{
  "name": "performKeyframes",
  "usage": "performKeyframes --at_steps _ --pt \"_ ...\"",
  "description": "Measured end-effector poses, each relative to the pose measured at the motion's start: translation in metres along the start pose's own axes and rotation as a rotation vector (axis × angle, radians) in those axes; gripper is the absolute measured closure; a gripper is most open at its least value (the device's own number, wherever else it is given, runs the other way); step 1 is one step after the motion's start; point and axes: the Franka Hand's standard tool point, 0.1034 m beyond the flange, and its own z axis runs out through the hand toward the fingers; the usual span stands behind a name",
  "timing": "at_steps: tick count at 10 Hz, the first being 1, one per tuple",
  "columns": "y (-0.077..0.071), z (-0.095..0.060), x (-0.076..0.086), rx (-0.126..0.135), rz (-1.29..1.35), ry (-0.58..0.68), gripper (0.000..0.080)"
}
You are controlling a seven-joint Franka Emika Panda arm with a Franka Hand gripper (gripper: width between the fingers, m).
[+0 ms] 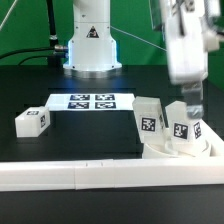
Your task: Assemble stool
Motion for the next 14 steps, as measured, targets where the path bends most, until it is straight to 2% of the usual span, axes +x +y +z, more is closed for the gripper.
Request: performKeyframes --at_steps 1,3,7,8,9,10,11,14 --pt "-0.008 -0.009 -0.001 0.016 -0.176 -0.010 0.0156" --pt "-0.016 -0.016 0.001 0.030 -0.497 -0.009 0.0151" --pt "-0.017 -0.016 0.004 0.020 -0.791 0.017 0.0151" --pt "-0.018 -0.019 -0.001 -0.041 -1.054 0.002 0.0151" --pt "-0.023 -0.022 -0.003 -0.075 -1.245 -0.028 0.0151" --pt "-0.022 -0.019 -0.006 -0.111 -1.388 -0.069 0.0151" --pt "-0.023 -0.017 -0.006 -0.105 -1.448 -0.074 0.0151" --pt "-0.026 -0.018 0.000 -0.119 -1.607 -0.061 0.0151"
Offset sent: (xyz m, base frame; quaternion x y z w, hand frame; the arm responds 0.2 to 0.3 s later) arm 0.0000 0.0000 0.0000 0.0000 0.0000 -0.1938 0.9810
